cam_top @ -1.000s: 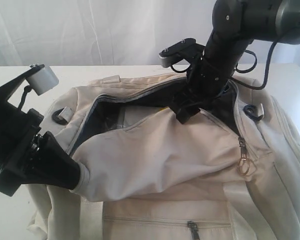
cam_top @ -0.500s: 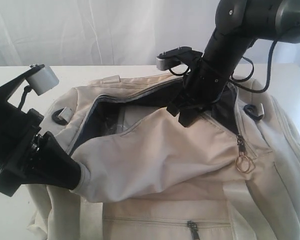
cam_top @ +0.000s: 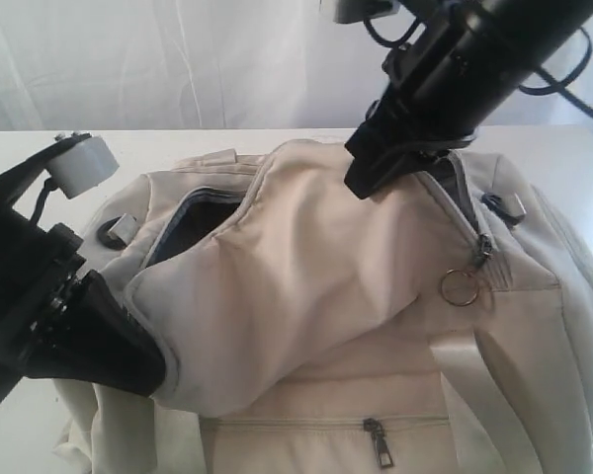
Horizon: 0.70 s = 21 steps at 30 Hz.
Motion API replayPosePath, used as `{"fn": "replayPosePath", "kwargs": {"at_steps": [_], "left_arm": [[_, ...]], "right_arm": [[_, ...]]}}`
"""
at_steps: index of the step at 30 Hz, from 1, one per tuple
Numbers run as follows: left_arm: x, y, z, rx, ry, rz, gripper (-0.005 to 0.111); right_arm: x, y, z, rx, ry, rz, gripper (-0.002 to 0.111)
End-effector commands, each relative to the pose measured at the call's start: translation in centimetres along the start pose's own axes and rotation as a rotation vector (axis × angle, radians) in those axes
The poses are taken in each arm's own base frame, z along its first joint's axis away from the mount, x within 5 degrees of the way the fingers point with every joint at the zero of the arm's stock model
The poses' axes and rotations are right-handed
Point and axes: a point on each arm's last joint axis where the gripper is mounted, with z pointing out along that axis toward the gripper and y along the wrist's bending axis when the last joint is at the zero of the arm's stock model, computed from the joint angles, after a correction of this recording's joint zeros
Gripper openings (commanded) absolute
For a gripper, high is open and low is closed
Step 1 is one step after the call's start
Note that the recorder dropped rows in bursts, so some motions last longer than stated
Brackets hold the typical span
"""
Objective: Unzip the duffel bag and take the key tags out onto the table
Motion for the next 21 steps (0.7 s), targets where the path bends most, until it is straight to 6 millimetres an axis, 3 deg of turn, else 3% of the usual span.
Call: {"fn": "replayPosePath", "kwargs": {"at_steps": [1, 7, 21], "left_arm": [[0.2, -0.7, 0.0, 0.075, 0.007, 0.012, 0.0], [0.3, -0.9, 0.0, 0.099, 0.021, 0.015, 0.0], [0.6, -1.3, 0.0, 0.138, 0.058, -0.017, 0.0]], "right_arm": [[2.0, 2.7, -2.8, -0.009, -0.057, -0.023, 0.0], [6.1, 4.8, -3.8, -0.012, -0.052, 0.013, 0.0], [15.1, 7.1, -0.5, -0.075, 0.1, 0.068, 0.0]]}}
